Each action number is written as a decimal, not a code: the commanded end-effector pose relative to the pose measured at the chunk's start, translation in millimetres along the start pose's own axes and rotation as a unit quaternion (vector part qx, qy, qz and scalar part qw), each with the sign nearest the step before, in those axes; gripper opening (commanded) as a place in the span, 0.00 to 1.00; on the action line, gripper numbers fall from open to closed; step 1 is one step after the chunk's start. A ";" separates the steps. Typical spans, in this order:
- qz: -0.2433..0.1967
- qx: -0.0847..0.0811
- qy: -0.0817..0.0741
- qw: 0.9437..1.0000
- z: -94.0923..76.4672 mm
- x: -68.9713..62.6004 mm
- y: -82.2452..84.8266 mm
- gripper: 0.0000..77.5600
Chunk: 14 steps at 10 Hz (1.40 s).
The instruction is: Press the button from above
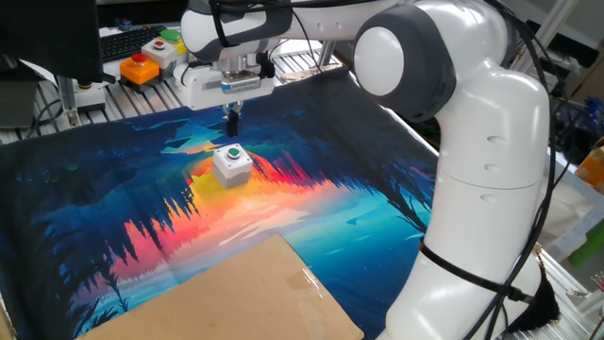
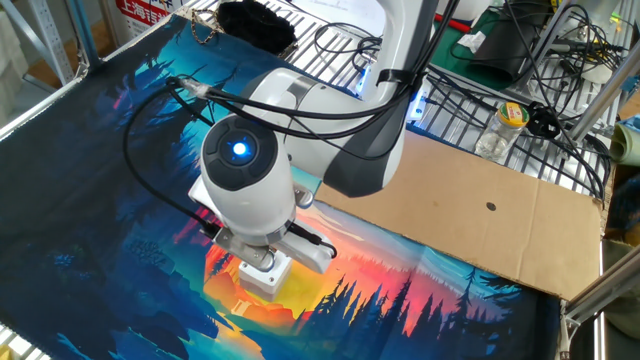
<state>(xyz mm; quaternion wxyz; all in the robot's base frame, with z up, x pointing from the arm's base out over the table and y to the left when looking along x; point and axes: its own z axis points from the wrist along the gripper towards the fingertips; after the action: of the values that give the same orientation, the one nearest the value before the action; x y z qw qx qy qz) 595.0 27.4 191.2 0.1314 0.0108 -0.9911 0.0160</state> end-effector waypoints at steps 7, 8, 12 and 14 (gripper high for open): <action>0.000 0.001 0.000 1.000 19.6 -16.2 -5.5 0.00; 0.000 0.001 -0.001 1.000 23.1 -17.4 -5.6 0.00; -0.003 0.002 0.017 1.000 29.1 -15.5 -5.7 0.00; -0.001 0.003 0.018 1.000 36.5 -8.5 -1.9 0.00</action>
<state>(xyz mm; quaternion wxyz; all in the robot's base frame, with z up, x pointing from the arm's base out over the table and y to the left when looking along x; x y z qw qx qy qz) 600.6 21.5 157.5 0.1496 0.0134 -0.9885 0.0176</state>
